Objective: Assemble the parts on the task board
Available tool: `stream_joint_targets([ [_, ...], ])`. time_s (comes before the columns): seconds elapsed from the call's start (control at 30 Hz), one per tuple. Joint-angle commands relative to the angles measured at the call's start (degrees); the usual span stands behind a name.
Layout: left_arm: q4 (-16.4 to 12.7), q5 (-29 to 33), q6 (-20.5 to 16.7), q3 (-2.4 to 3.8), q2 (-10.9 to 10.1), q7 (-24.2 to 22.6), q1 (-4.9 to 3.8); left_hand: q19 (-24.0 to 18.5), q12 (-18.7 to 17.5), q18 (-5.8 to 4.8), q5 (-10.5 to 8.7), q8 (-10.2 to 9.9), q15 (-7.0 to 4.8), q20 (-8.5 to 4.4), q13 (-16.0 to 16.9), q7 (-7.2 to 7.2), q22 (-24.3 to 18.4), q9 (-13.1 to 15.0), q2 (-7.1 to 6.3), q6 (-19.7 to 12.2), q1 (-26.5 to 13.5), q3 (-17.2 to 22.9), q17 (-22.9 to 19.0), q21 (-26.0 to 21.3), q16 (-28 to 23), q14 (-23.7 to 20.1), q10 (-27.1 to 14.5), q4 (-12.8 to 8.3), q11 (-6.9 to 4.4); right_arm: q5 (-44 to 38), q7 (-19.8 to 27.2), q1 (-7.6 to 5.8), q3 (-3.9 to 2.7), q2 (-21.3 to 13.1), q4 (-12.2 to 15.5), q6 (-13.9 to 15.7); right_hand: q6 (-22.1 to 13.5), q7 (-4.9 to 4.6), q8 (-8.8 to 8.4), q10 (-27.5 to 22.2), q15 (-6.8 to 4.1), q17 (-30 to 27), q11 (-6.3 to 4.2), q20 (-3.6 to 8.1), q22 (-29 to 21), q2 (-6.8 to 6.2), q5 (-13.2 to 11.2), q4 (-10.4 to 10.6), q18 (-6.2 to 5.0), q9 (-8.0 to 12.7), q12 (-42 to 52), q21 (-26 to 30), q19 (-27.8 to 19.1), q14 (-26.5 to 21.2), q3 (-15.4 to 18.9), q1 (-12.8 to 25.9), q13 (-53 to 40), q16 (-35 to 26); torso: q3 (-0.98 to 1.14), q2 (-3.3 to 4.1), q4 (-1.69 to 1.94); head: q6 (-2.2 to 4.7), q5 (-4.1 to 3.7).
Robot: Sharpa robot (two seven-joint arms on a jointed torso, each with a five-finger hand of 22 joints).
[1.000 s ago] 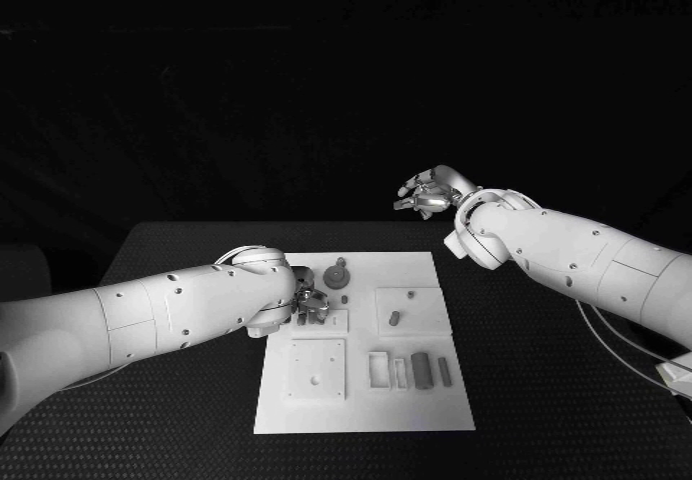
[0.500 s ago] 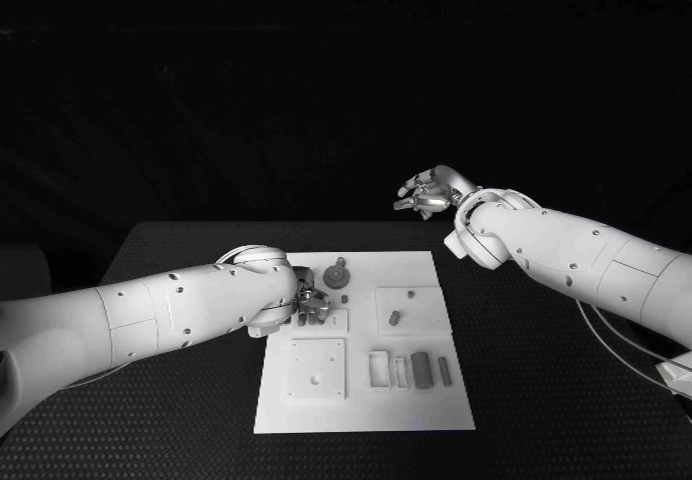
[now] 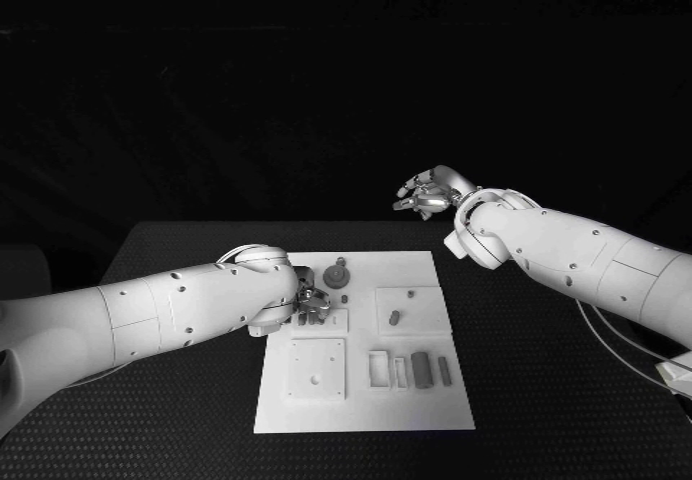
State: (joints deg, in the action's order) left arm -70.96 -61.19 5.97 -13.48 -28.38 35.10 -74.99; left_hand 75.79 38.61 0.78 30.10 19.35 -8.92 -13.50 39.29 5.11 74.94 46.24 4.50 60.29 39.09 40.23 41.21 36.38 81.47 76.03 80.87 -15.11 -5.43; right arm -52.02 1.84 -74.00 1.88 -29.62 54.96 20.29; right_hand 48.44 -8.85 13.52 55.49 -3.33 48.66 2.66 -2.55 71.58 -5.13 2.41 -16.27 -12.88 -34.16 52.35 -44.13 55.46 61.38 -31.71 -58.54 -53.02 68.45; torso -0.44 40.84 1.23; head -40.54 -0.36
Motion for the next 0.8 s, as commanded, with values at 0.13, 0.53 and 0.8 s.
stream_joint_targets([
  [0.13, 0.18, -0.26, 1.52, -0.17, 0.61, -0.51, 0.31, 1.87, 0.40, 0.83, -0.14, 0.33, -2.93, -1.52, 0.09, -5.00, 1.09, -0.07, 0.67, 10.06, 1.02, 0.78, -0.22, 0.26, 0.48, -2.70, -0.03, 0.40, -0.53, -0.51, 0.08, 0.02, -0.03, 0.02, 0.03, -0.80, -0.11, -0.45, -0.31, -0.29, 0.12, 0.05, 0.25, -0.35, 0.01, 0.16, 0.30, -0.12, -1.10, -0.08, 0.19, 0.34, 0.04, -0.42, 0.35, -0.24, 0.08, -0.38, -0.06, 0.00, 0.04, 0.02, -0.06],
  [0.53, 1.07, -0.29, 4.22, -0.15, 1.73, -0.31, 0.28, 1.99, 0.57, 0.72, 0.69, 0.55, -2.89, -1.37, 0.17, -5.06, 1.10, -0.01, 0.91, 10.26, 1.32, 0.76, -0.48, 0.33, 0.67, -2.57, 0.07, 0.46, -0.56, -0.58, 0.02, 0.02, -0.02, 0.09, -0.02, -1.08, -0.09, -0.45, -0.30, -0.30, 0.12, 0.07, 0.25, -0.40, 0.02, 0.16, 0.30, -0.12, -1.12, -0.10, 0.22, 0.37, 0.00, -0.46, 0.37, -0.24, 0.15, -0.40, -0.01, 0.01, 0.00, -0.06, -0.19],
  [0.8, 1.28, -0.84, 4.84, -0.15, 2.10, -0.51, 0.27, 2.19, 0.96, 0.70, 2.25, 0.92, -2.94, -1.29, 0.39, -5.18, 1.14, 0.10, 1.05, 10.53, 1.37, 0.64, -0.74, 0.50, 0.98, -2.37, 0.22, 0.19, -0.66, -0.68, -0.07, 0.02, -0.02, 0.04, 0.01, -1.20, -0.09, -0.45, -0.30, -0.31, 0.12, 0.08, 0.25, -0.42, 0.03, 0.16, 0.30, -0.12, -1.13, -0.11, 0.25, 0.38, -0.02, -0.48, 0.38, -0.23, 0.19, -0.41, 0.01, -0.03, 0.05, -0.15, -0.21],
])
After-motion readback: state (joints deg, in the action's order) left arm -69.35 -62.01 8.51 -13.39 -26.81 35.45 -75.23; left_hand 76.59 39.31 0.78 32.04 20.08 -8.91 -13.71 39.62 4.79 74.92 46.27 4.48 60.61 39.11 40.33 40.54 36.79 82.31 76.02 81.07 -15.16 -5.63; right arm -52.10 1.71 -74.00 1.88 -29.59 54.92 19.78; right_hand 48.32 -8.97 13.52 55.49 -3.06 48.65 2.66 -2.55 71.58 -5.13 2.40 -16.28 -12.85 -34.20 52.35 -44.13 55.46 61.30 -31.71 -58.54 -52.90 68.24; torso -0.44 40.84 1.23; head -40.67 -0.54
